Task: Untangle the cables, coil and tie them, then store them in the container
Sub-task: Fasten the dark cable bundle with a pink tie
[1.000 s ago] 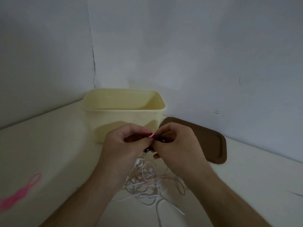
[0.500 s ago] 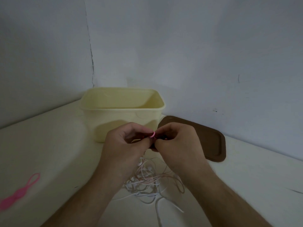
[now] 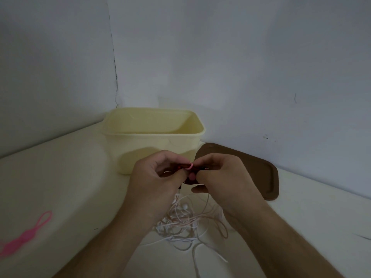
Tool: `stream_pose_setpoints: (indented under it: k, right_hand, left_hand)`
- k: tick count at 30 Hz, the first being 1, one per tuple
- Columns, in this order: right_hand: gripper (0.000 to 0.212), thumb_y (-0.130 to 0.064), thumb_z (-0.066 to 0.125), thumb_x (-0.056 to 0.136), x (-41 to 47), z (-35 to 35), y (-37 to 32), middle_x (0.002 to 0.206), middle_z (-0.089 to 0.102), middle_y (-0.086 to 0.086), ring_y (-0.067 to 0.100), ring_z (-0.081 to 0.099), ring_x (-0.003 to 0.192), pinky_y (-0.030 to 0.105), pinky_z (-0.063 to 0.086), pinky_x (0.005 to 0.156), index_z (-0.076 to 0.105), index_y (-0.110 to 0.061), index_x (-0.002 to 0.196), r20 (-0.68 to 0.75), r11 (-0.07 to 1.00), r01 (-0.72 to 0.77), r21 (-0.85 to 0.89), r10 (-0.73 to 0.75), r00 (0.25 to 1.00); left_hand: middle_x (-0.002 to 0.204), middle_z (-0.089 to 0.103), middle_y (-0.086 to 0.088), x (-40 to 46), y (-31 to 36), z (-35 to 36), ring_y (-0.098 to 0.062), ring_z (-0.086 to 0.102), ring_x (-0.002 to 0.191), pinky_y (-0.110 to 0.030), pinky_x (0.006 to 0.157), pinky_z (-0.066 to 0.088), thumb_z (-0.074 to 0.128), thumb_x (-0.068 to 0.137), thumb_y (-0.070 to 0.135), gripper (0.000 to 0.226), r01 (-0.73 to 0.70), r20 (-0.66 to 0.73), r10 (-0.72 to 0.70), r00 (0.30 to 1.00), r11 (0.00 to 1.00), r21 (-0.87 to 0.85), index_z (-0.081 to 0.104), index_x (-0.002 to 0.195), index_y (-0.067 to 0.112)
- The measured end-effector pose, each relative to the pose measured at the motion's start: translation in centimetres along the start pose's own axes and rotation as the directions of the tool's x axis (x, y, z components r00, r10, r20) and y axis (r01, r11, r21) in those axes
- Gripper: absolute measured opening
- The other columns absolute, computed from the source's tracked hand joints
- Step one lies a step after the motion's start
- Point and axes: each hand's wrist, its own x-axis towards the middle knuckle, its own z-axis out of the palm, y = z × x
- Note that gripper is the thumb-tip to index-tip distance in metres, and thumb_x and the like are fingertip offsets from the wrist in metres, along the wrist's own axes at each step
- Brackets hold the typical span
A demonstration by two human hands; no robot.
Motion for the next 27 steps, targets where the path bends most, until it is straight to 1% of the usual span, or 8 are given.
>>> stream_pose_setpoints:
  k: [4,10,13,16,20,22,24,27]
  right_hand:
    - [0.026,0.018,0.063,0.089,0.4,-0.2,0.0,0.090,0.081,0.015,0.028,0.082,0.084,0.040,0.067,0.084,0.079,-0.001,0.096,0.076,0.996,-0.037,0.080,0.031,0.997]
    - [0.029,0.023,0.059,0.090,0.5,-0.6,-0.2,0.100,0.079,0.026,0.033,0.081,0.093,0.035,0.066,0.084,0.076,0.006,0.106,0.134,0.977,-0.063,0.201,0.036,0.990]
    - [0.027,0.021,0.061,0.091,0.6,-1.0,-0.4,0.105,0.078,0.027,0.033,0.081,0.095,0.037,0.065,0.086,0.075,0.006,0.109,0.159,0.972,-0.075,0.221,0.040,0.986]
    - [0.025,0.019,0.063,0.092,0.6,-1.2,-0.5,0.107,0.078,0.026,0.034,0.081,0.098,0.038,0.064,0.088,0.075,0.006,0.110,0.187,0.971,-0.091,0.222,0.049,0.981]
    - [0.018,0.010,0.072,0.093,0.4,-1.0,-0.5,0.106,0.079,0.025,0.032,0.080,0.099,0.038,0.065,0.091,0.074,0.006,0.110,0.217,0.974,-0.088,0.208,0.042,0.975]
    - [0.019,0.012,0.072,0.092,0.4,-0.9,-0.4,0.107,0.079,0.025,0.031,0.080,0.099,0.037,0.065,0.091,0.074,0.006,0.110,0.227,0.975,-0.075,0.210,0.026,0.974]
    - [0.025,0.017,0.070,0.091,0.4,-1.1,-0.3,0.109,0.079,0.024,0.031,0.080,0.102,0.036,0.065,0.091,0.075,0.005,0.111,0.248,0.974,-0.075,0.213,0.020,0.969]
    - [0.026,0.014,0.072,0.091,0.6,-1.4,-0.2,0.109,0.079,0.022,0.029,0.080,0.101,0.034,0.064,0.086,0.076,0.000,0.112,0.243,0.986,-0.072,0.150,0.034,0.970]
  left_hand:
    - [0.084,0.081,-0.005,0.2,0.0,-0.3,-0.021,0.078,0.084,-0.033,0.075,0.062,0.078,0.084,-0.007,0.028,0.016,-0.011,-0.016,1.000,1.000,-0.012,0.080,0.086,0.020]
    - [0.084,0.081,-0.006,0.5,0.1,-0.6,-0.022,0.078,0.085,-0.034,0.078,0.060,0.081,0.083,-0.002,0.025,0.043,-0.008,-0.044,0.999,0.998,-0.048,0.081,0.087,0.022]
    - [0.089,0.081,-0.002,0.6,0.1,-0.8,-0.016,0.078,0.088,-0.026,0.078,0.054,0.084,0.081,0.003,0.021,0.061,-0.009,-0.061,0.998,0.998,-0.032,0.081,0.090,0.022]
    - [0.090,0.081,-0.001,0.7,-0.1,-0.7,-0.014,0.077,0.087,-0.019,0.074,0.054,0.082,0.081,0.003,0.020,0.071,-0.006,-0.072,0.997,0.997,-0.036,0.081,0.092,0.019]
    - [0.087,0.080,-0.004,0.7,-0.2,-0.8,-0.013,0.076,0.081,-0.017,0.069,0.055,0.078,0.082,-0.005,0.022,0.066,-0.002,-0.066,0.998,0.995,-0.077,0.081,0.091,0.016]
    - [0.087,0.080,-0.005,0.8,-0.3,-0.9,-0.014,0.076,0.082,-0.019,0.070,0.055,0.077,0.083,-0.005,0.023,0.069,-0.006,-0.070,0.998,0.992,-0.103,0.081,0.088,0.018]
    - [0.089,0.079,-0.008,1.0,-0.4,-1.0,-0.019,0.076,0.086,-0.028,0.077,0.056,0.076,0.083,-0.004,0.024,0.090,-0.008,-0.092,0.996,0.986,-0.143,0.081,0.088,0.018]
    - [0.088,0.077,-0.013,1.1,-0.6,-1.0,-0.025,0.075,0.087,-0.040,0.086,0.057,0.074,0.084,-0.008,0.024,0.126,0.019,-0.125,0.992,0.971,-0.205,0.081,0.088,0.014]
